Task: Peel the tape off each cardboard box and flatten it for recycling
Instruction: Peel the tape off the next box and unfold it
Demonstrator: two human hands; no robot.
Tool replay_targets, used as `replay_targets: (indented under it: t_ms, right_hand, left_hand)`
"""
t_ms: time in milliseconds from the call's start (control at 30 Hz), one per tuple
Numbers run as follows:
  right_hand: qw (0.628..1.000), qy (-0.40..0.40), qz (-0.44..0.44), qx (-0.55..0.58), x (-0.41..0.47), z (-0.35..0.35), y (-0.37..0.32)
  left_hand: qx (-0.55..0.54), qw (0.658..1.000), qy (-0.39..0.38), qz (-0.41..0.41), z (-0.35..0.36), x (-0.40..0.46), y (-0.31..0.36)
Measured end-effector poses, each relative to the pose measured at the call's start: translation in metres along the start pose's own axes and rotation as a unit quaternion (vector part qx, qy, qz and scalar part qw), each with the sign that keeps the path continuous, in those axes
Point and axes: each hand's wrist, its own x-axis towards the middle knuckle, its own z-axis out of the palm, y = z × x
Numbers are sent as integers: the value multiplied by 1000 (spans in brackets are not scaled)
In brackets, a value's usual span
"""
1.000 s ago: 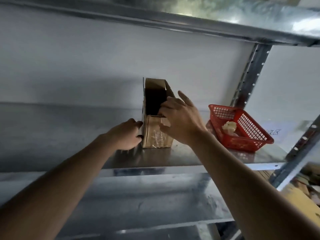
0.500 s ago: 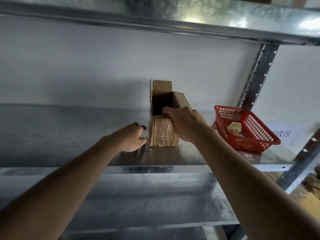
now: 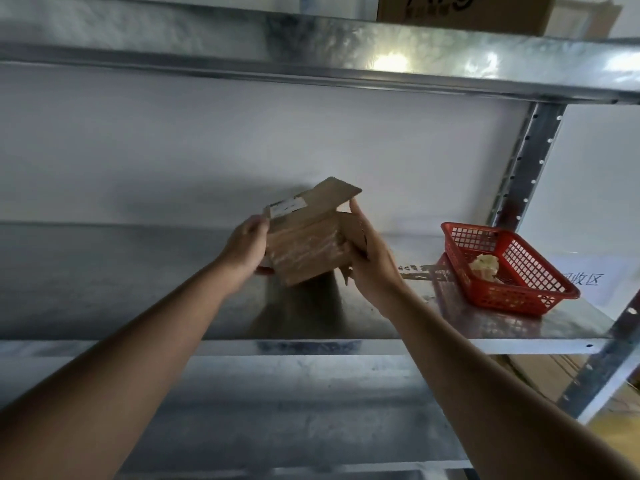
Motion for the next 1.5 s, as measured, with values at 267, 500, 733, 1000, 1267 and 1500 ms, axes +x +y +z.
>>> replay_targets:
  t_ms: [267,500,733,1000,1267,1500]
  right_hand:
    - [917,-133,112,358,-7,52,-5]
    - [892,-144,164,396,-12,60,15]
    - [985,-22,167,-25,-23,15,28]
    - [985,-13,69,-156,-28,-18,24]
    - [992,26,-40,-117,-26,-18,9]
    - [997,66,-18,18,-31,-19,12]
  left_hand:
    - [106,965,88,223,-27,-16,45]
    - [368,894,-13,255,-28,-19,69]
    - [389,863,-103,305,7,-23,45]
    - [304,914,-211,168,23,-22,47]
    - [295,910,-239,165,10,-21,50]
    - [262,917,-254,164,9,-16,44]
